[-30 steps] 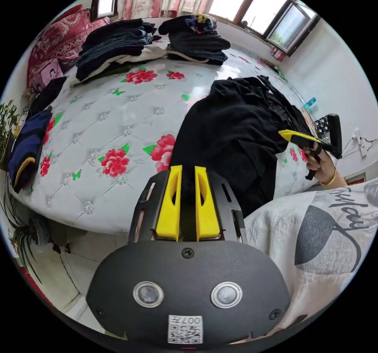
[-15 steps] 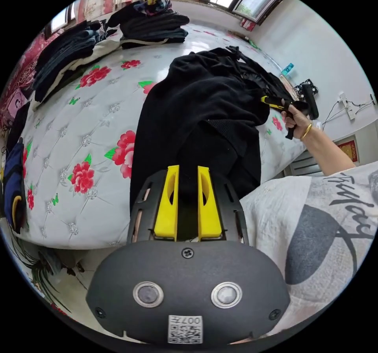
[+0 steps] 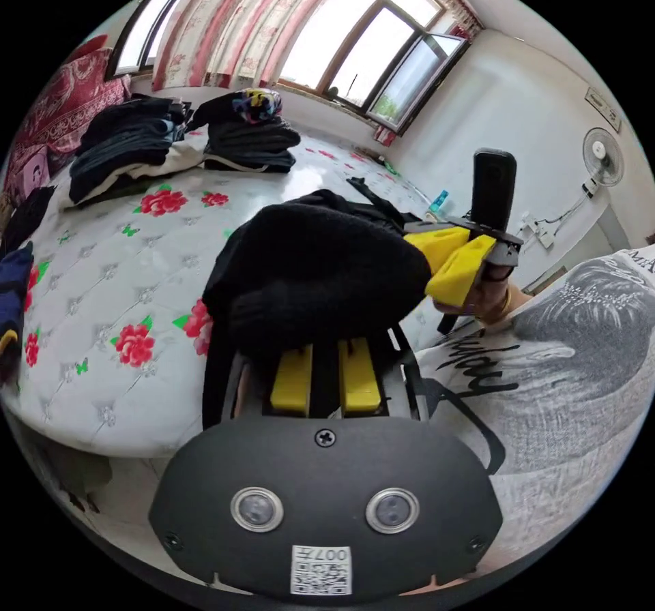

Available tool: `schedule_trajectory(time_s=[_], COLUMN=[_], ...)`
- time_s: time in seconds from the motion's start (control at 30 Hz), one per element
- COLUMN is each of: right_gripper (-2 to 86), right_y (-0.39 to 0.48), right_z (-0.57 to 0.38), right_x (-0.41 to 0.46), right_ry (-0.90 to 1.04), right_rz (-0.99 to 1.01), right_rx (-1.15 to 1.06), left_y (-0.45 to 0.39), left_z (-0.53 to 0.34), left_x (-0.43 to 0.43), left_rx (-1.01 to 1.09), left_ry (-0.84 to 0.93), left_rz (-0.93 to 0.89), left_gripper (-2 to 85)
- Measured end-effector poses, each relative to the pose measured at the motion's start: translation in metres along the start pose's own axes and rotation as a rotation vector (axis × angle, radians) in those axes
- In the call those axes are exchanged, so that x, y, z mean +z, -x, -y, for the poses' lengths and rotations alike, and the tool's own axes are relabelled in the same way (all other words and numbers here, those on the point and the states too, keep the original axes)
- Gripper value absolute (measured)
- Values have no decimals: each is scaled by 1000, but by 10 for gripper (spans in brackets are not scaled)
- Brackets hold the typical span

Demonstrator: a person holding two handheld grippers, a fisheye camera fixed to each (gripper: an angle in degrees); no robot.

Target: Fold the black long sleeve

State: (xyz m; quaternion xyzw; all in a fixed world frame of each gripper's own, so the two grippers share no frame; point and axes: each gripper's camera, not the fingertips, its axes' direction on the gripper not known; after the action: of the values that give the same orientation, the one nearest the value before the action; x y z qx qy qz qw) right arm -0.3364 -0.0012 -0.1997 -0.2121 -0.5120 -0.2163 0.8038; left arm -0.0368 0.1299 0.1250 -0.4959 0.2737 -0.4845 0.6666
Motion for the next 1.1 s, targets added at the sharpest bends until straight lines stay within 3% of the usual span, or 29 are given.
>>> schedule_trajectory(time_s=[0.17,0.33,0.5,0.7,0.83,0.87,1.0,1.1], right_gripper=[51,77,99,112,112,111,65,43], right_y=[-49,-131,-186,-249,-293,-285,-258,-210], right_z=[-17,-21,9,58,37,39,38,58], right_x=[-6,13,63,167,258,258,240,145], right_ry=[35,224,363,567,853,787,742,381], right_rz=[-211,-542,-646,-637,-597,-637,-653,-699], right_rx=[111,222,202,147,261,217,200,236], left_y=[34,56,76,81,91,97,94,73], left_z=[-32,-56,-77,-66,-57,-56,-28,1], left_x=[-9,-20,-38,-29,-19,-15,-19,-47], left_rx=[-175,-337,-513,-584,-693,-735,-633,-495], left_ry=[39,52,2,-14,-44,-45,-71,-99], left_rz=[-46,-61,-176,-260,-203,-198,-245,-184], left_gripper=[45,66,106,145,75,12,-7,-9])
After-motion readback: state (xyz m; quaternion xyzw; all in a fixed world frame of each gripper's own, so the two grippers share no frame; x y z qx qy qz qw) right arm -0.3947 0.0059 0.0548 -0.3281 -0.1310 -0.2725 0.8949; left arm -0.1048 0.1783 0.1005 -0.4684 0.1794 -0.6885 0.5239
